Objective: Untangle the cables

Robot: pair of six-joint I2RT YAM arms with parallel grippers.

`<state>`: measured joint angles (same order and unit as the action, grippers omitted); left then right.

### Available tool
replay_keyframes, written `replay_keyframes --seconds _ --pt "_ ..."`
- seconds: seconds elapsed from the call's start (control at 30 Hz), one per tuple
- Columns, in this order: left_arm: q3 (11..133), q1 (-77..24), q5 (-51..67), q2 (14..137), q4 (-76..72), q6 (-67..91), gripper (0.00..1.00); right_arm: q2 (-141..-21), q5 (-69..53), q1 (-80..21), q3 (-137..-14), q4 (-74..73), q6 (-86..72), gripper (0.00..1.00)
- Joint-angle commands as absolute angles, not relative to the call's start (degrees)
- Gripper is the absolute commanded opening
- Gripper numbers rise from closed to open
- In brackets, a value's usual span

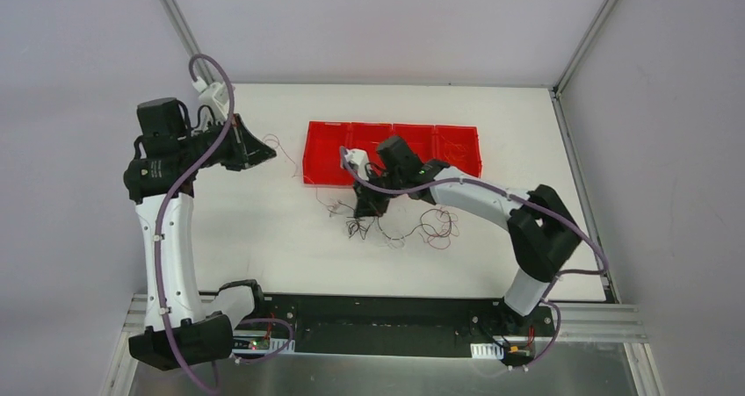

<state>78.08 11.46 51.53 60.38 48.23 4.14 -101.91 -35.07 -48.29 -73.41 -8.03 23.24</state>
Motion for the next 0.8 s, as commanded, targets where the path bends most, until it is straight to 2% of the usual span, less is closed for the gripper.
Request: replay_keyframes --seconds 0.0,0.13,0.27,0.77 --pt "85.25 14.92 51.37 62.87 44.82 4.98 0.00 -88.45 -33.29 -46.35 -63.11 -19.55 27.46 0.00" --pt "88.67 15.90 51.46 66.47 40.65 7.96 0.00 -80.95 -32.20 -43.46 -54.74 -23.24 28.35 0.00" --pt "91.96 15.80 52.46 69.46 37.67 9.93 0.00 -77.40 -31.69 -40.11 -52.83 -23.47 26.10 0.00" --pt "113.70 16.00 42.81 79.69 34.12 10.49 0.00 -76.75 -32.92 -30.84 -47.23 -26.25 27.88 0.00"
